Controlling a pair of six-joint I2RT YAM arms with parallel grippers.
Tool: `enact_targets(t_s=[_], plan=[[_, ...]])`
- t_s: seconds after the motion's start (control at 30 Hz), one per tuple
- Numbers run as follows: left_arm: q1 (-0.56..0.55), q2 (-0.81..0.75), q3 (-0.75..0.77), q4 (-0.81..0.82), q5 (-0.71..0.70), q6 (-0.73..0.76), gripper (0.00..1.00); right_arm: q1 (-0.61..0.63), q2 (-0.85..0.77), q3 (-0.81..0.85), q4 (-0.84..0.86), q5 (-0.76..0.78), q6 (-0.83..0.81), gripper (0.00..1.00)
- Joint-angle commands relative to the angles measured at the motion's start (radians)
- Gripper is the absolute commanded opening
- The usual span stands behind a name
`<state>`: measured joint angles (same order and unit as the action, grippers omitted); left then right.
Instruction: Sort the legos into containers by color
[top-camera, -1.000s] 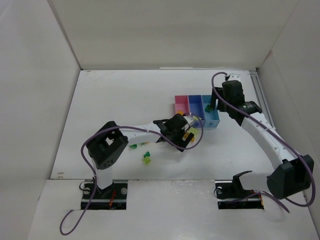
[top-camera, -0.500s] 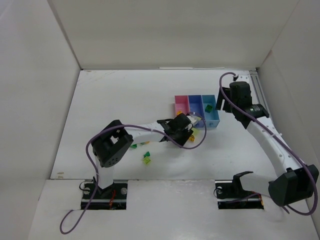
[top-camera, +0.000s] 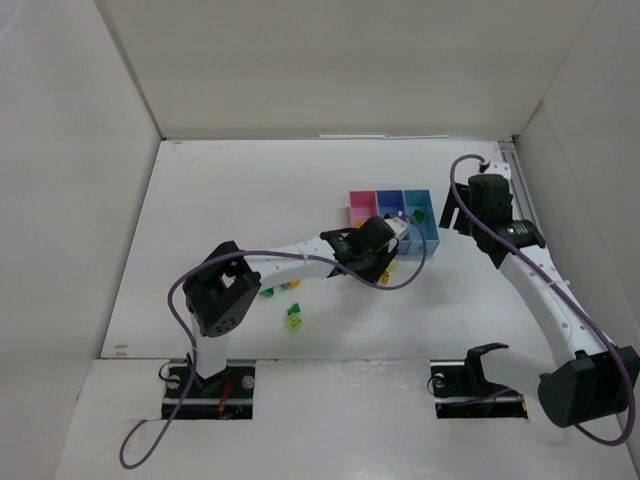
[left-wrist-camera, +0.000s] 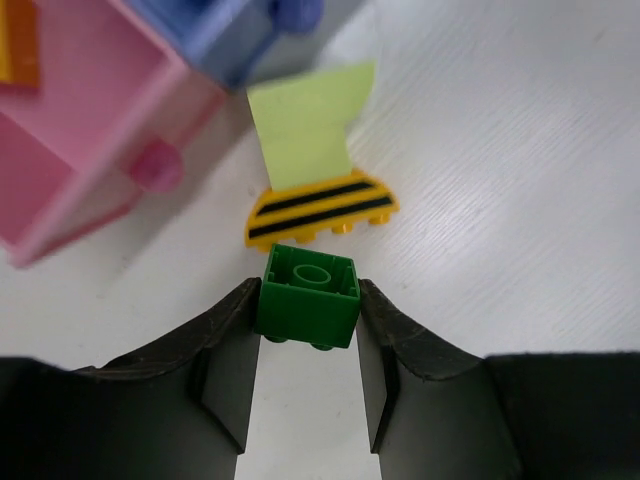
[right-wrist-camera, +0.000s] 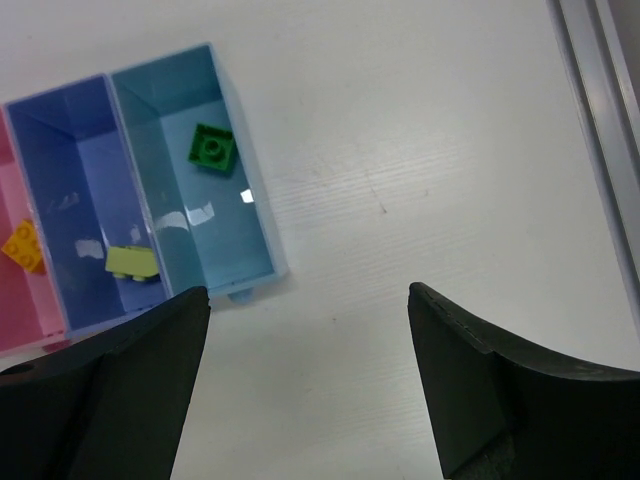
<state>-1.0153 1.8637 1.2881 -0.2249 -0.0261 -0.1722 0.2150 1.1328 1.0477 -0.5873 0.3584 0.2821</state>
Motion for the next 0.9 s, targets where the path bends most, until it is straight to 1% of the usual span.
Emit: enact_targets(t_s=[0.0,0.07,0.1,0.13,0.17,0.2,0.23,0.27,0.3,0.33,0.37,0.4,0.47,0.53,0.63,0.67,0.7,0.8,0.83,0.87], plan=[[-0.002,-0.083,0.163,0.006,-0.035,0.0,0.25,-0.034,-0.059,-0.038,0.003,0.013,0.06,0.85],[-0.002,-0.036,0.23,0.015,-0.058,0.014,0.26,-0.049,-0.083,-0.057,0.003,0.013,0.08,0.85],[-0.002,-0.012,0.308,0.015,-0.069,0.032,0.26,-0.064,-0.111,-0.07,0.003,0.013,0.089,0.85],[-0.002,0.014,0.354,0.015,-0.069,0.033,0.26,-0.065,-0.125,-0.071,-0.008,0.013,0.107,0.85],[-0.002,0.072,0.4,0.003,-0.081,0.049,0.26,-0.08,-0.142,-0.071,-0.008,0.022,0.12,0.85],[-0.002,0.103,0.492,0.002,-0.081,0.05,0.26,-0.098,-0.157,-0.08,-0.008,0.022,0.12,0.85],[0.007,0.135,0.546,-0.023,-0.093,0.05,0.26,-0.109,-0.189,-0.08,-0.02,0.033,0.144,0.85],[0.007,0.2,0.6,-0.04,-0.08,0.059,0.26,-0.12,-0.206,-0.08,-0.02,0.033,0.144,0.85],[0.018,0.231,0.652,-0.056,-0.08,0.059,0.26,-0.129,-0.223,-0.08,-0.02,0.033,0.144,0.85],[0.018,0.261,0.742,-0.077,-0.08,0.059,0.26,-0.143,-0.238,-0.08,-0.02,0.043,0.144,0.85],[0.018,0.287,0.778,-0.077,-0.068,0.059,0.26,-0.143,-0.266,-0.08,-0.031,0.044,0.144,0.87],[0.018,0.325,0.806,-0.077,-0.055,0.068,0.26,-0.143,-0.278,-0.08,-0.031,0.057,0.144,0.87],[0.027,0.354,0.856,-0.077,-0.055,0.068,0.28,-0.152,-0.297,-0.071,-0.042,0.057,0.144,0.88],[0.04,0.376,0.867,-0.068,-0.066,0.068,0.31,-0.152,-0.311,-0.071,-0.052,0.068,0.144,0.89],[0.058,0.397,0.867,-0.039,-0.075,0.077,0.32,-0.152,-0.311,-0.061,-0.062,0.035,0.134,0.89],[0.058,0.397,0.867,-0.039,-0.075,0.077,0.35,-0.152,-0.311,-0.061,-0.062,0.025,0.134,0.89],[0.067,0.413,0.878,-0.028,-0.075,0.077,0.41,-0.152,-0.311,-0.061,-0.071,0.014,0.123,0.89],[0.067,0.423,0.887,-0.028,-0.061,0.077,0.52,-0.152,-0.32,-0.061,-0.08,-0.004,0.123,0.89],[0.067,0.434,0.887,-0.028,-0.051,0.077,0.6,-0.152,-0.32,-0.061,-0.089,-0.004,0.123,0.89],[0.067,0.434,0.887,-0.018,-0.031,0.077,0.62,-0.152,-0.32,-0.061,-0.089,-0.004,0.123,0.89]])
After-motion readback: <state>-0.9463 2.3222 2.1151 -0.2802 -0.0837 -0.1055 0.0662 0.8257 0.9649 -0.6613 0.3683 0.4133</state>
